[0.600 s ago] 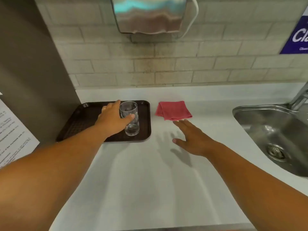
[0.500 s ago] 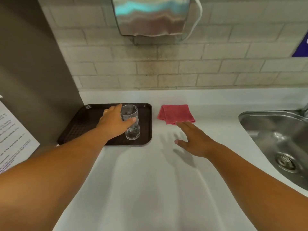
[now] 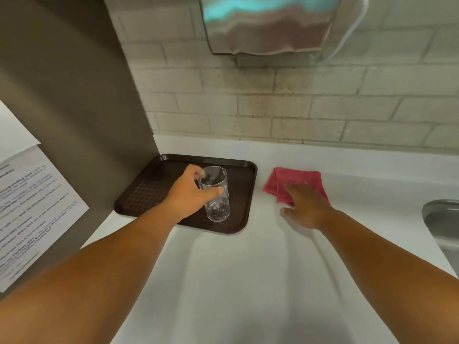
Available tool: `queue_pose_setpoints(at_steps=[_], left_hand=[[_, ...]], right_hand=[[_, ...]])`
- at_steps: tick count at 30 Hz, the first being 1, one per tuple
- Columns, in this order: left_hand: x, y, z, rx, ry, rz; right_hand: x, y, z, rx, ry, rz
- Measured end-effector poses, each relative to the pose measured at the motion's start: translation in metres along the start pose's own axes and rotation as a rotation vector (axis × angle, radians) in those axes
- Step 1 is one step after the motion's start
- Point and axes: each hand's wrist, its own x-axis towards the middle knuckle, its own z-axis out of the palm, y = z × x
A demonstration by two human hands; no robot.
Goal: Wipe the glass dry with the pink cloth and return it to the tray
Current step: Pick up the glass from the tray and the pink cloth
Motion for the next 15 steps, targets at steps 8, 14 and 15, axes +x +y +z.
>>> queue_pose_setpoints(at_steps=[8,14,15], left_hand=[[-0.009,-0.001,0.008,-0.118,0.041,-0.011],[-0.012,0.007,0.007,-0.153,0.05,-0.003],[-0.012,0.009,0.007,-0.156,0.052,-0.002]], right_hand=[[0.024,0.005,0.015,-0.086,-0.067,0.086],[0.019,0.005,0.02,-0.235,0.082,0.067],[0.018,0.002,0.018,-0.241,0.086,0.058]])
